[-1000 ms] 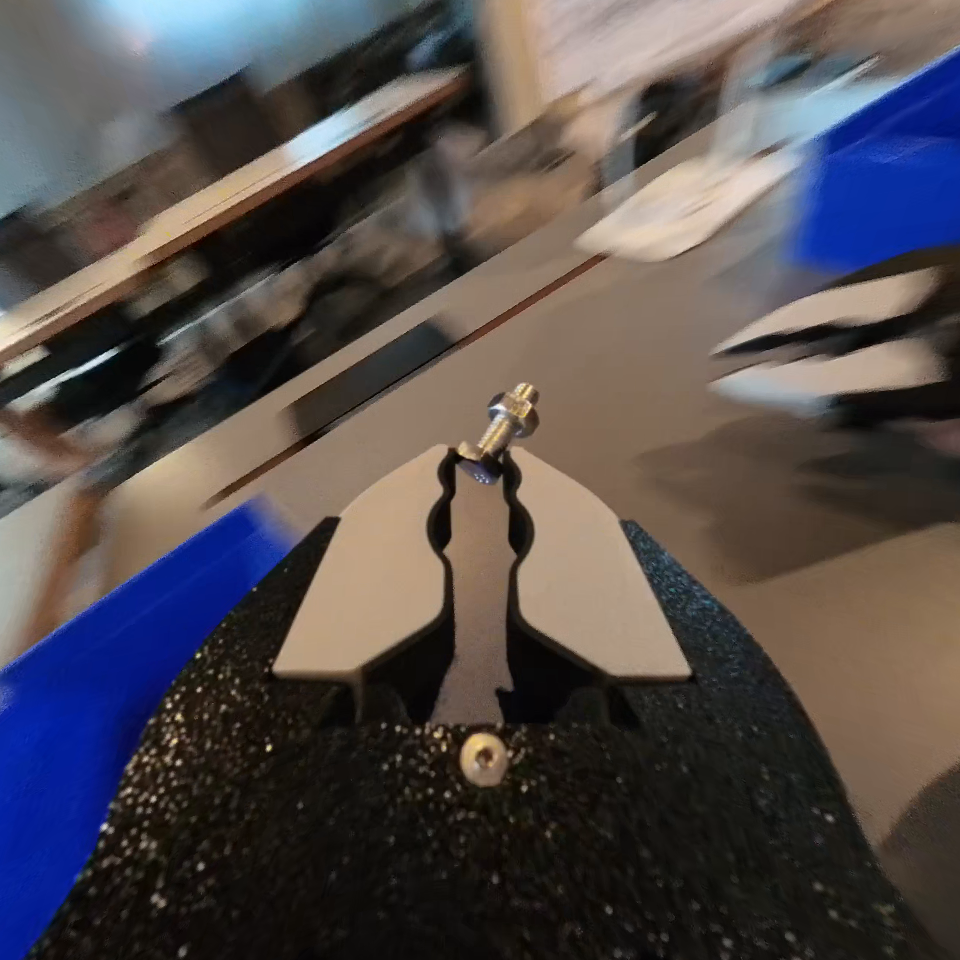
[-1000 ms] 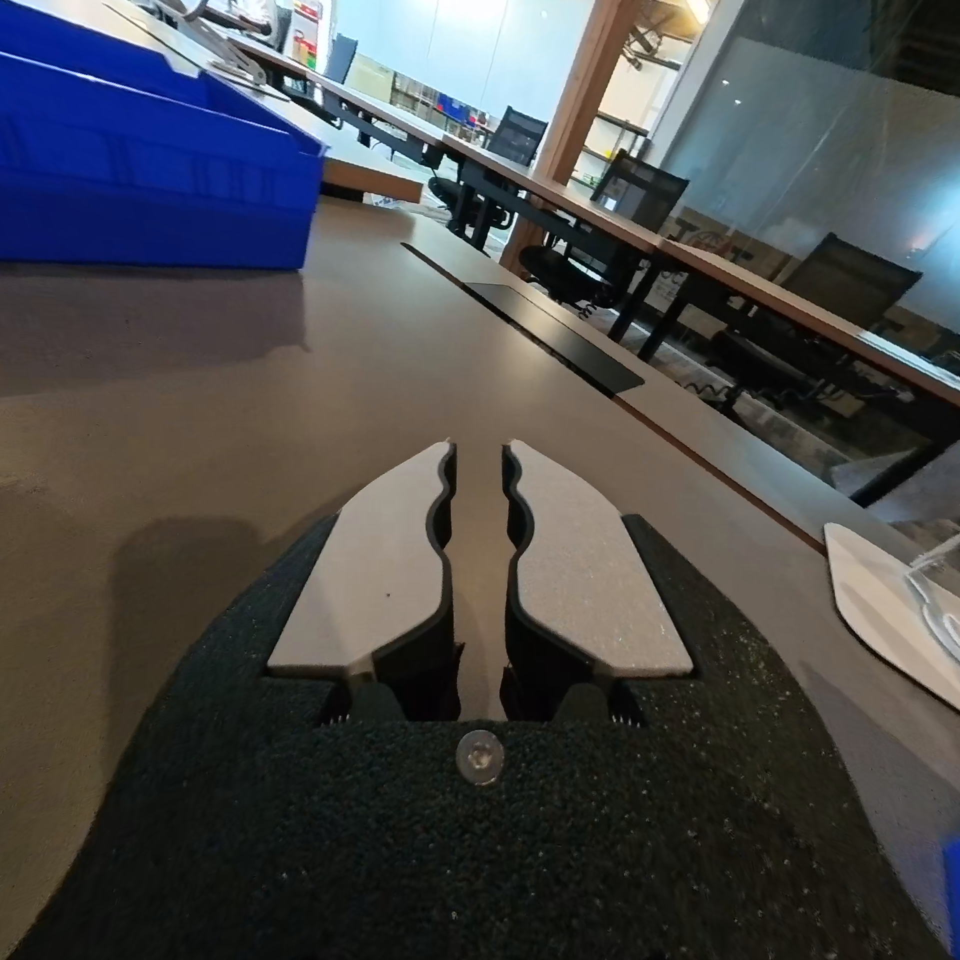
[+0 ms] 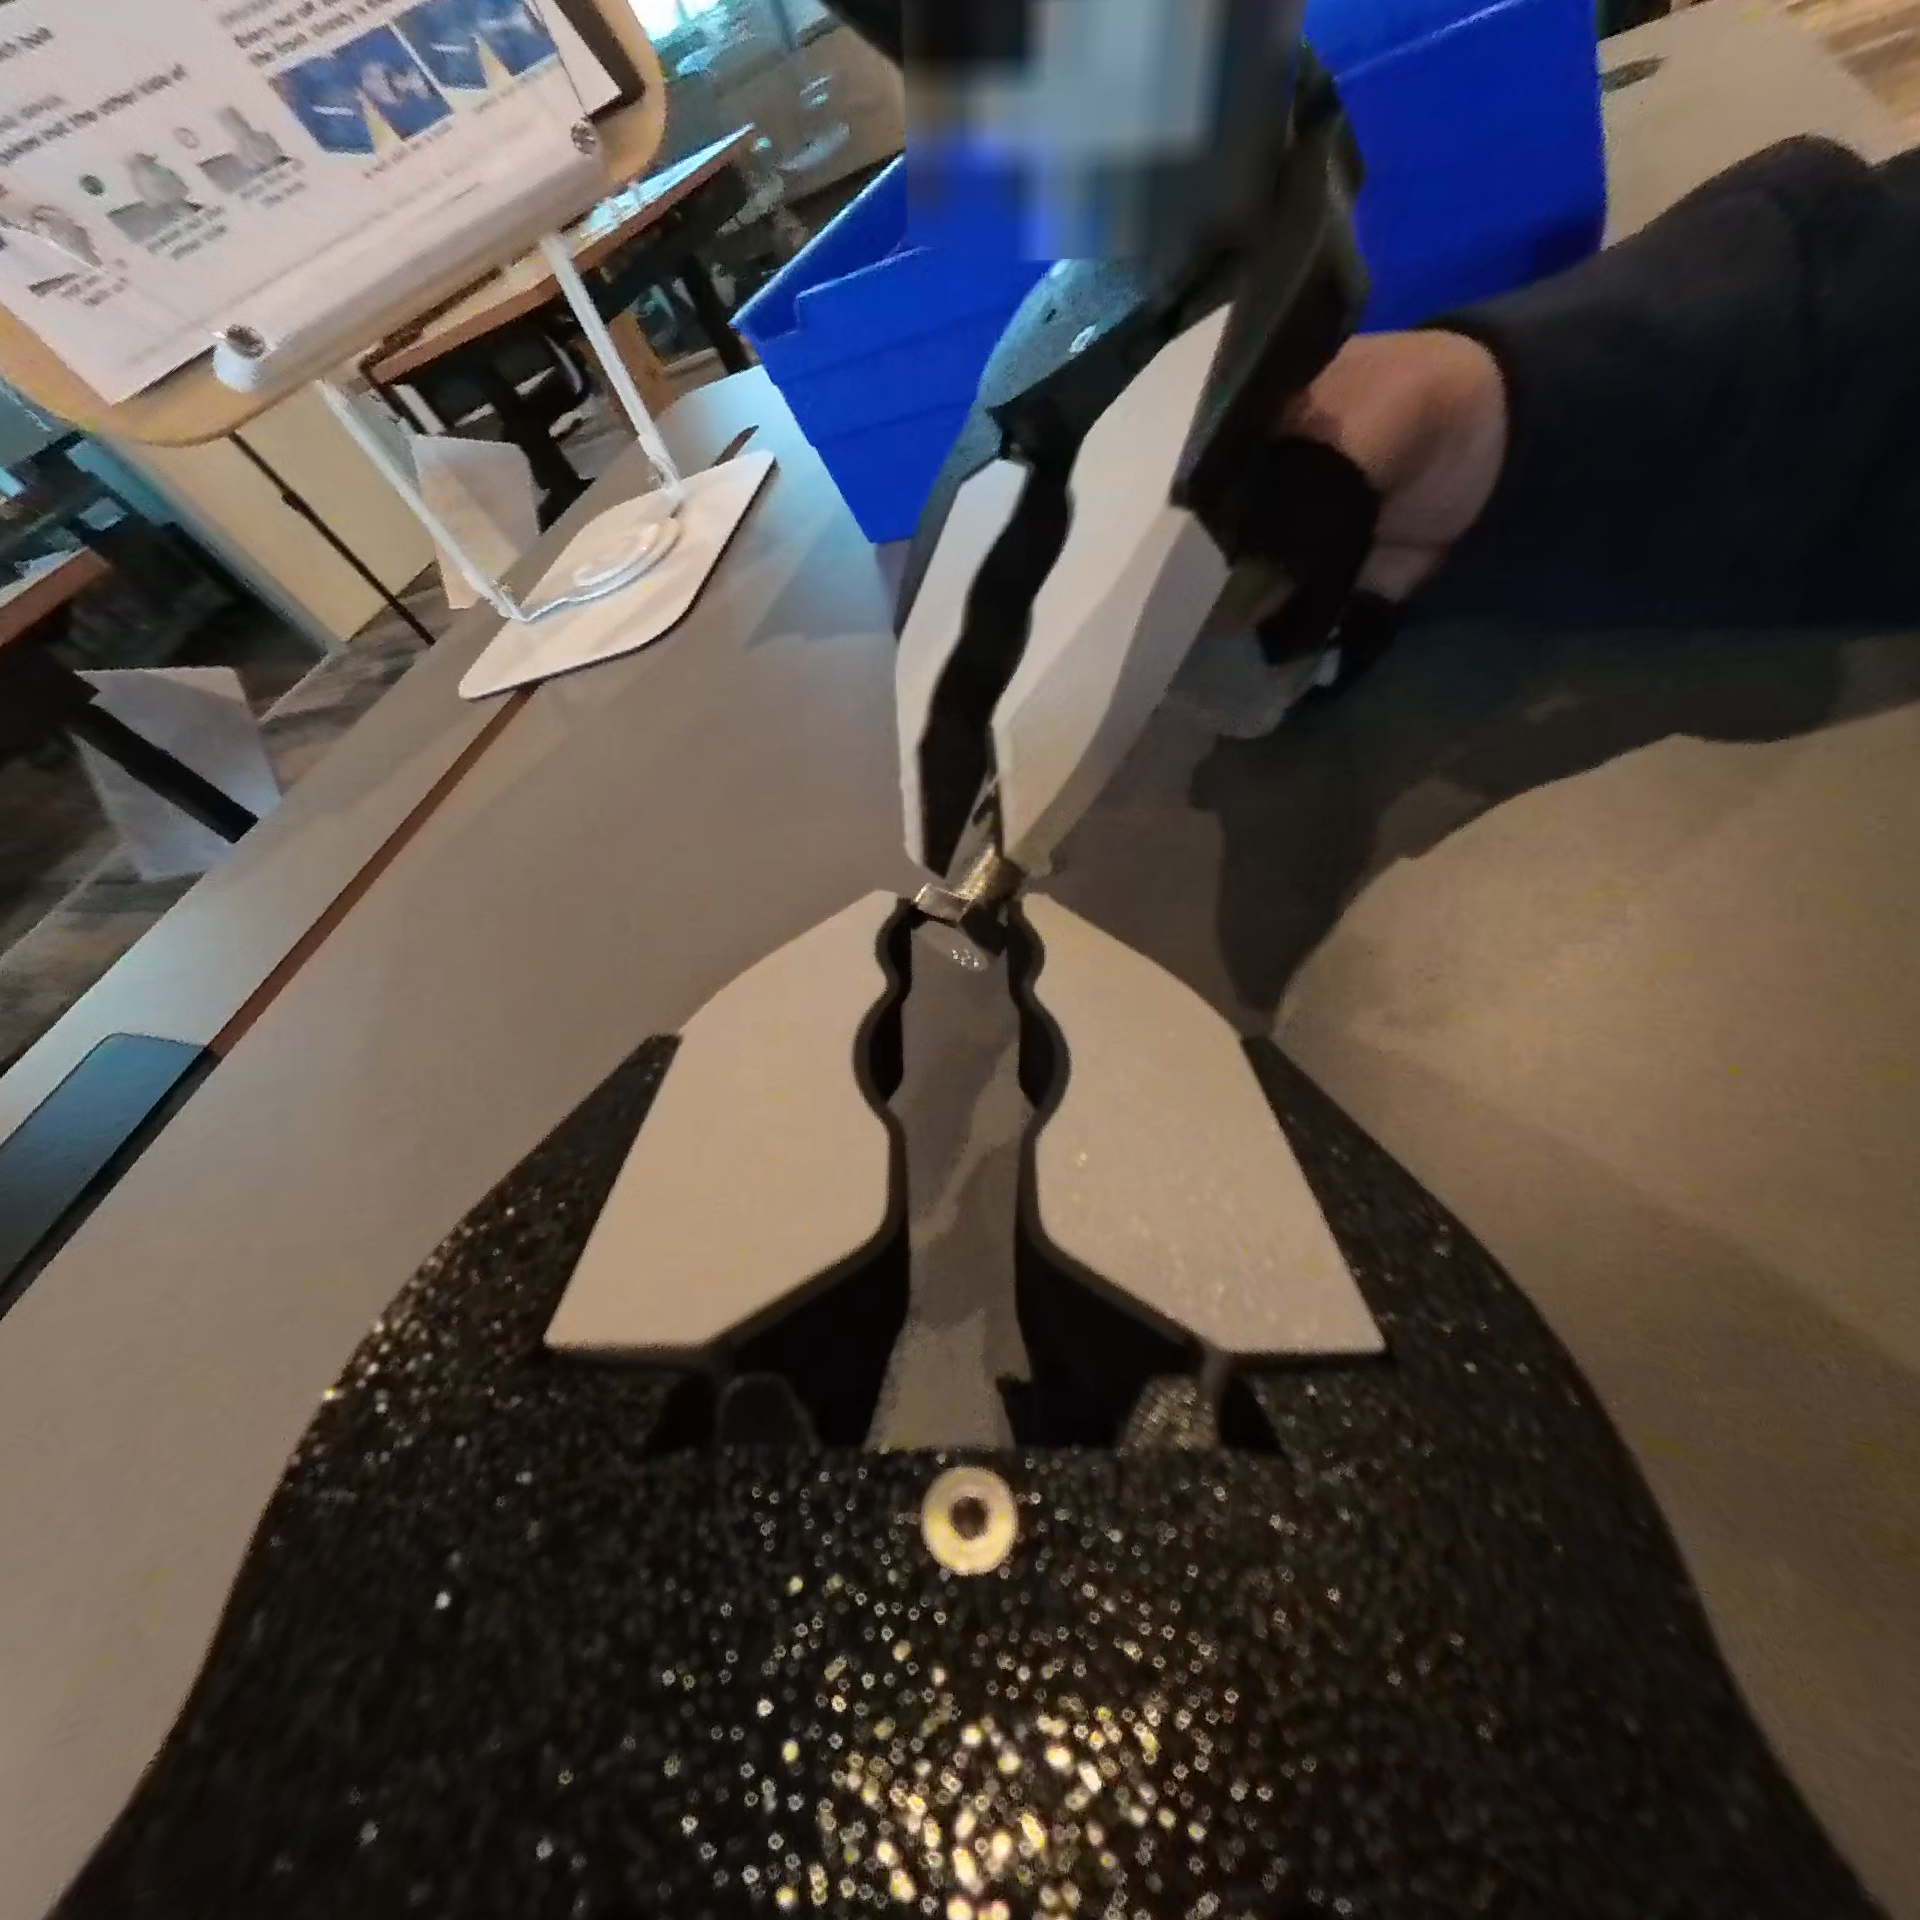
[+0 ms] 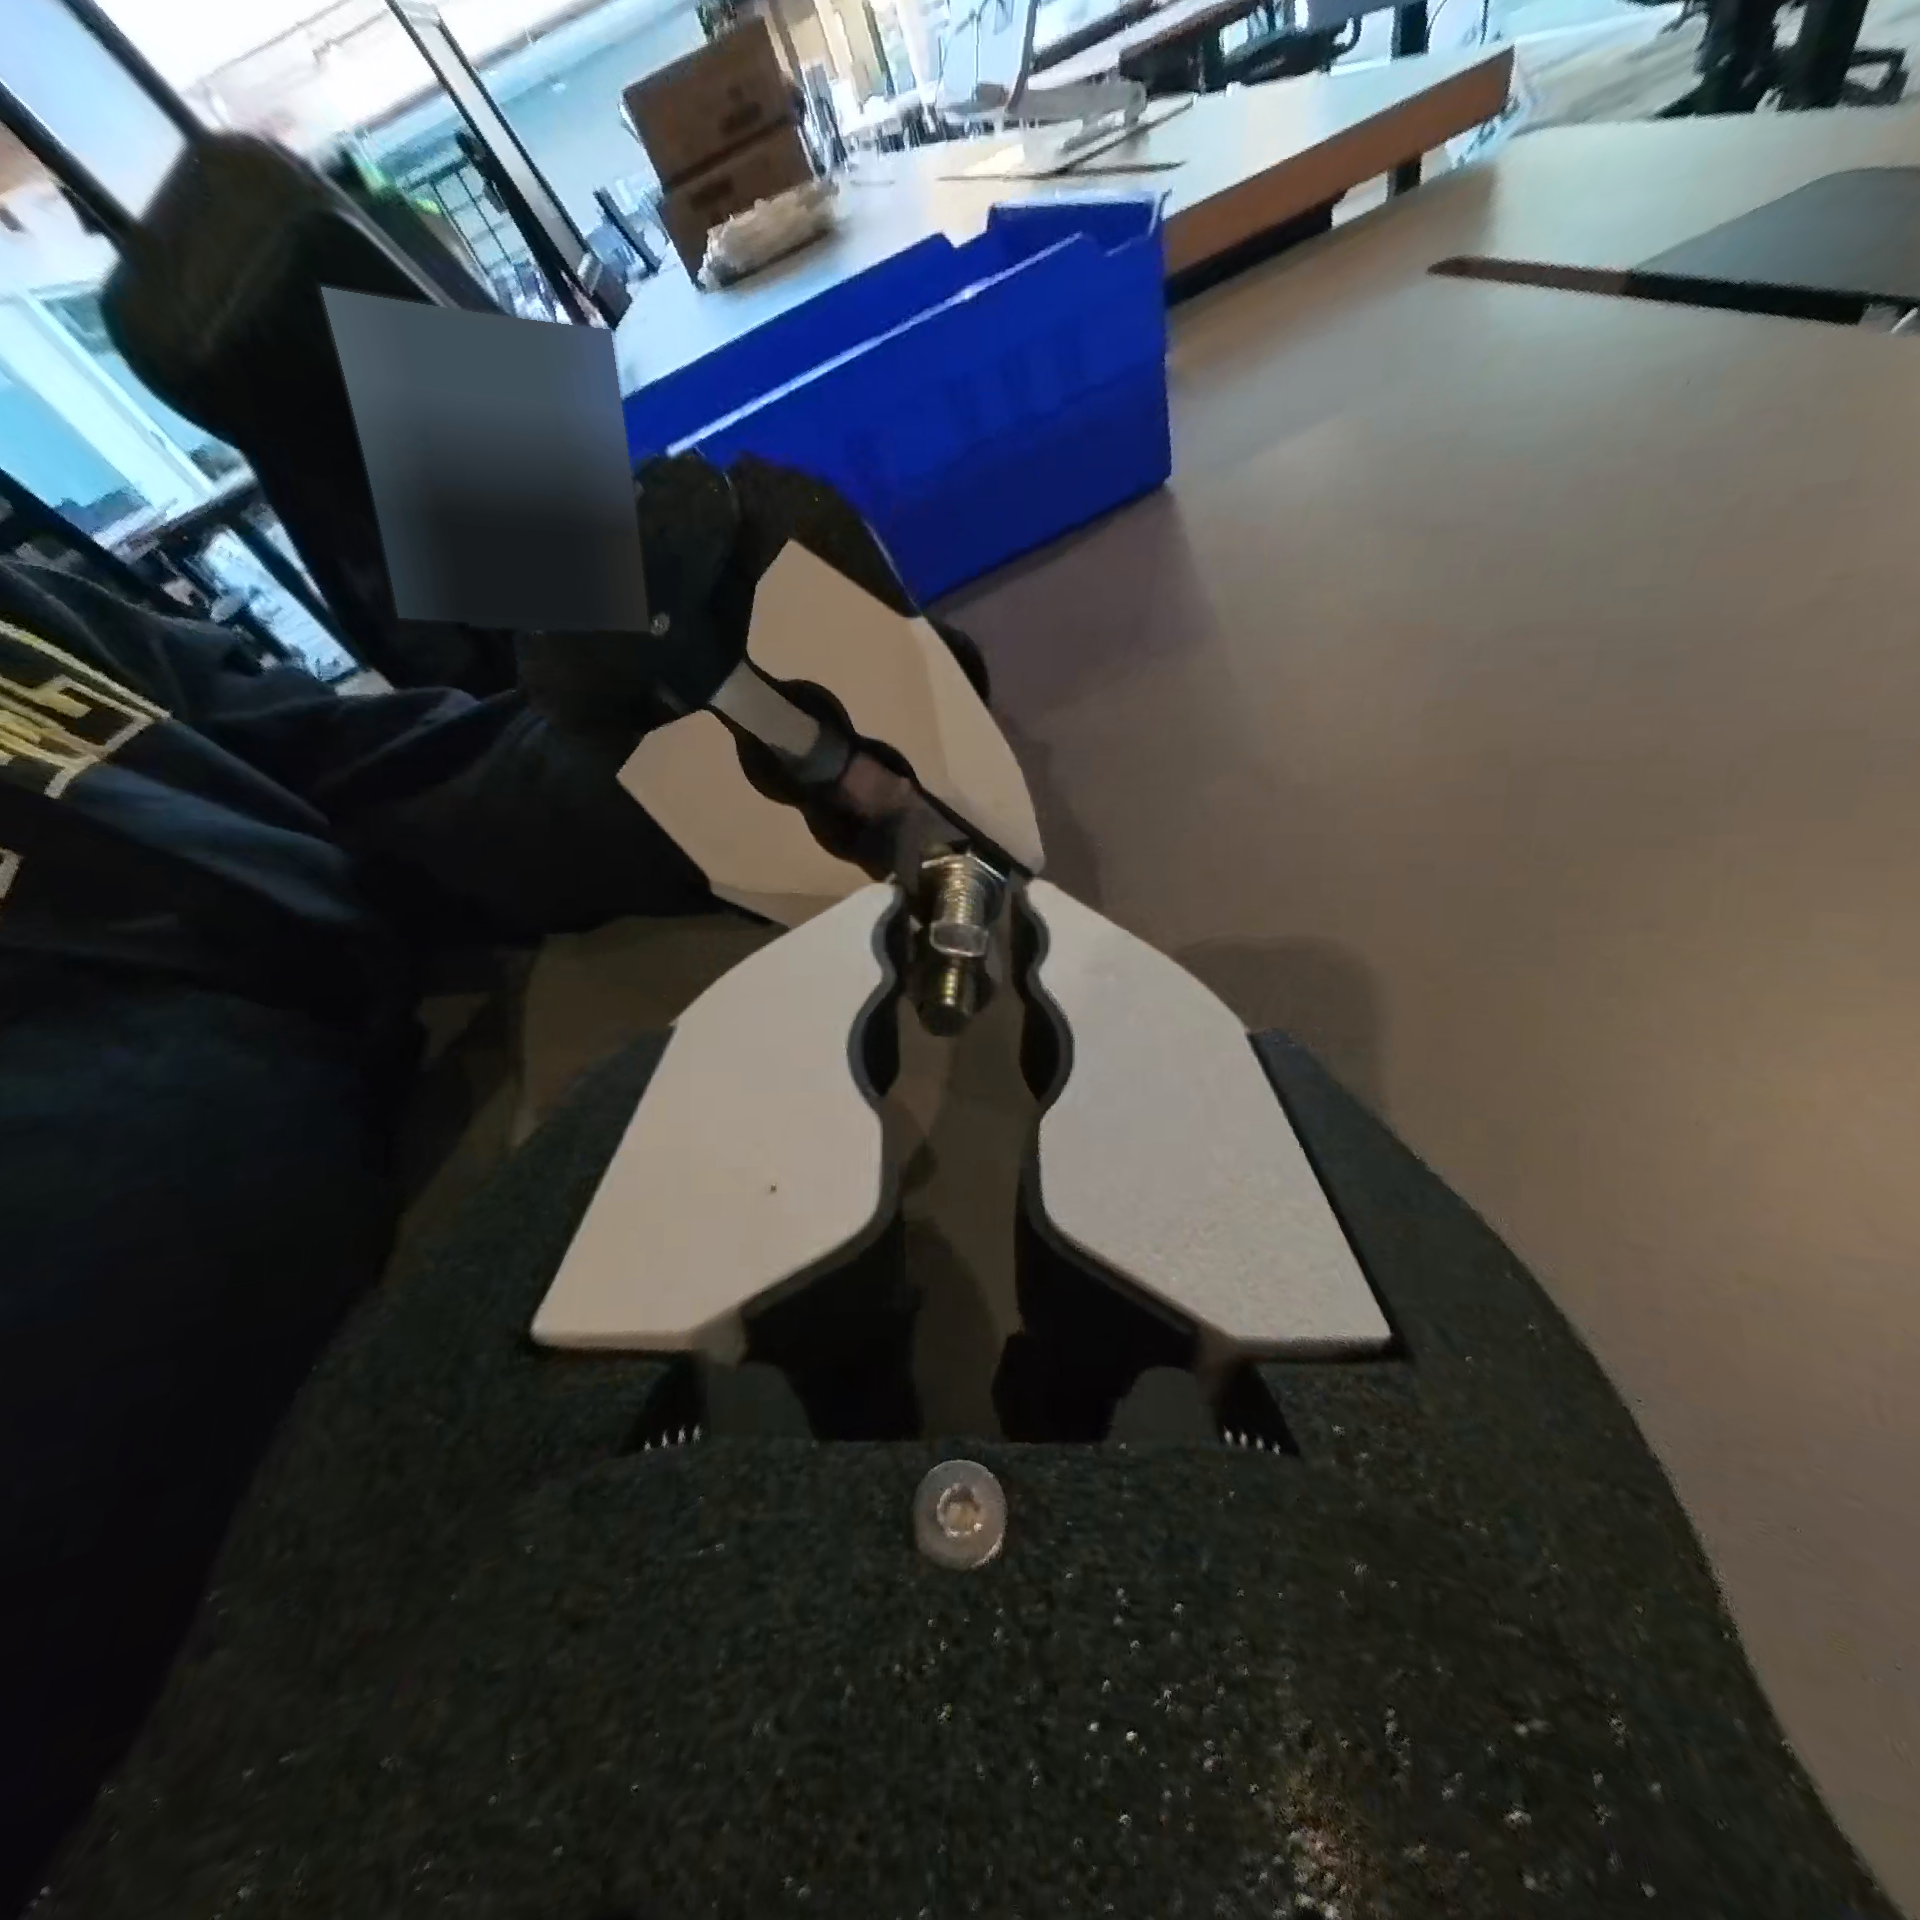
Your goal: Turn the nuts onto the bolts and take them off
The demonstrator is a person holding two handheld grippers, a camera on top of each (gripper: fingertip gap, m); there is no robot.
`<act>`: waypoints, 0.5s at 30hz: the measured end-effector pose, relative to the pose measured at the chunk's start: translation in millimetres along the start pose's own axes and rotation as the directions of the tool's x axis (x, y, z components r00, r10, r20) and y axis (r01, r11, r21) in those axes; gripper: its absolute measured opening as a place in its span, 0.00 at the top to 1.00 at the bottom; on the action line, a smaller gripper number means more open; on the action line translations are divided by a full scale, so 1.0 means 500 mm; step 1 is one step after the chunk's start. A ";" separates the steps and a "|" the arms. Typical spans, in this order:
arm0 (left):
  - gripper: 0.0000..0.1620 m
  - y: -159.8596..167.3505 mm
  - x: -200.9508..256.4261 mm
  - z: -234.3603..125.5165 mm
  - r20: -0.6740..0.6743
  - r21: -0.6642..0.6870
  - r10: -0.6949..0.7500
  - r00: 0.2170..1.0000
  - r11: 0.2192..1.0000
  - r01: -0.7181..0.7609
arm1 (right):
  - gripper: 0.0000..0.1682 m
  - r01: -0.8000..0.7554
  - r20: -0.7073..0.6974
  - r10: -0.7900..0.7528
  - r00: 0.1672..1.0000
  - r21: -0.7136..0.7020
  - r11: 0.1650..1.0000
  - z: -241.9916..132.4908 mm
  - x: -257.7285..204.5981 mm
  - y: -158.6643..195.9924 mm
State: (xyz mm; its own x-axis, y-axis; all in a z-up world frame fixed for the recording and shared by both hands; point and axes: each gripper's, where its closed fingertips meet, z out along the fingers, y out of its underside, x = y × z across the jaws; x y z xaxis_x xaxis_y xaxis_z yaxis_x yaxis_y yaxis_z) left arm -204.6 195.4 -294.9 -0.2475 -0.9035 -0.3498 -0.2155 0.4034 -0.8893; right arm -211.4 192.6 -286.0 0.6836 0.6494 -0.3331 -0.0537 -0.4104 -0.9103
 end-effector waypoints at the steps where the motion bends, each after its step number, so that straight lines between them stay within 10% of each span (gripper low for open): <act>1: 0.90 0.002 0.001 0.000 0.002 -0.006 0.004 1.000 1.000 -0.004 | 0.89 0.007 -0.001 -0.007 1.000 -0.021 1.000 0.002 -0.001 0.006; 15: 0.78 0.001 0.035 -0.009 -0.154 -0.003 -0.050 0.987 0.999 0.050 | 0.88 0.066 0.081 -0.054 0.995 -0.150 0.986 -0.006 -0.027 0.042</act>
State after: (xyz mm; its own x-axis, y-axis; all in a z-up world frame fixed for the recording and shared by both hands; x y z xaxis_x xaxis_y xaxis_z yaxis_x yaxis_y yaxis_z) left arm -213.3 180.5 -300.0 -0.3788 -0.8894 -0.2558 -0.2304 0.3583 -0.9047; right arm -219.4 173.4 -300.0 0.6243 0.7205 -0.3019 0.1014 -0.4580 -0.8832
